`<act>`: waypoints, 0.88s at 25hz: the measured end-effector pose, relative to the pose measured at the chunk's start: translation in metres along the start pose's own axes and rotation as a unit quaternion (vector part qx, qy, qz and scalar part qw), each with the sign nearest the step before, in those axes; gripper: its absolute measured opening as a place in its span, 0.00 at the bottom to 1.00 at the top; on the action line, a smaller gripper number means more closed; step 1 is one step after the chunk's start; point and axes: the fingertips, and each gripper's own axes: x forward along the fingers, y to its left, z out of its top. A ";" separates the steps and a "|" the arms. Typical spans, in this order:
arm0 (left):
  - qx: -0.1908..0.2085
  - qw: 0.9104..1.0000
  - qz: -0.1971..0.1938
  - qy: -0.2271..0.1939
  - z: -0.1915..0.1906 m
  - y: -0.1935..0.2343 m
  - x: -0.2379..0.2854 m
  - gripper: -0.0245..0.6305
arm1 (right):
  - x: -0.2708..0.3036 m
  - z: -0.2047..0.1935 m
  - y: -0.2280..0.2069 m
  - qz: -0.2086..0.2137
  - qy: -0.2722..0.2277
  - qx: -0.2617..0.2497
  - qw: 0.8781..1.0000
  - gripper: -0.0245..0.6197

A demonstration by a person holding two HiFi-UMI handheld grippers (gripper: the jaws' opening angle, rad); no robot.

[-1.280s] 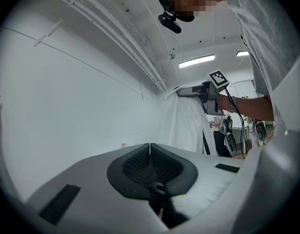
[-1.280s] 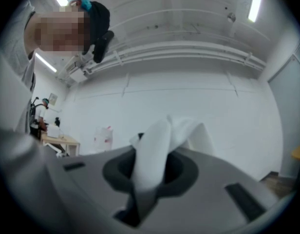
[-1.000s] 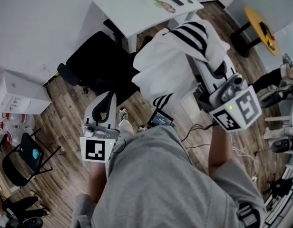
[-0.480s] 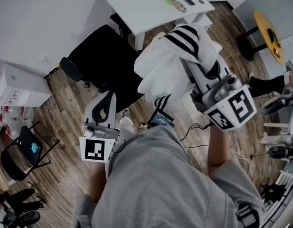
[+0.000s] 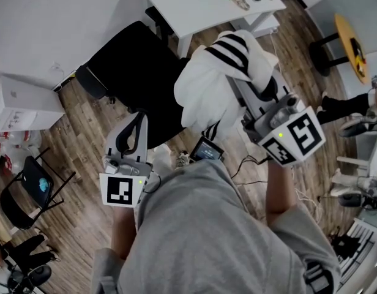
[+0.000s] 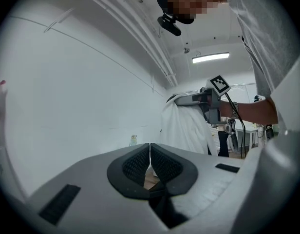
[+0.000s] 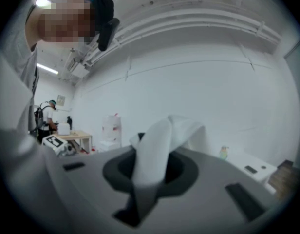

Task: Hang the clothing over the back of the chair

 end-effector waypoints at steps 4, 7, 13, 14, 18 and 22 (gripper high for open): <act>-0.005 1.000 -0.002 0.007 -0.005 0.008 0.006 0.09 | 0.014 -0.012 -0.001 0.006 0.015 0.008 1.000 0.14; -0.008 1.000 -0.004 0.009 -0.009 0.016 0.012 0.09 | 0.026 -0.019 -0.002 0.008 0.022 0.014 1.000 0.14; -0.015 1.000 -0.005 0.021 -0.019 0.031 0.017 0.09 | 0.049 -0.035 -0.002 0.015 0.041 0.024 0.999 0.14; -0.017 1.000 -0.005 0.021 -0.020 0.033 0.018 0.09 | 0.052 -0.038 -0.002 0.015 0.045 0.026 0.999 0.14; -0.020 1.000 -0.003 0.023 -0.023 0.041 0.019 0.09 | 0.065 -0.055 -0.002 0.017 0.065 0.028 0.997 0.14; -0.024 0.999 -0.002 0.025 -0.028 0.050 0.016 0.09 | 0.077 -0.074 0.002 0.018 0.084 0.034 0.996 0.14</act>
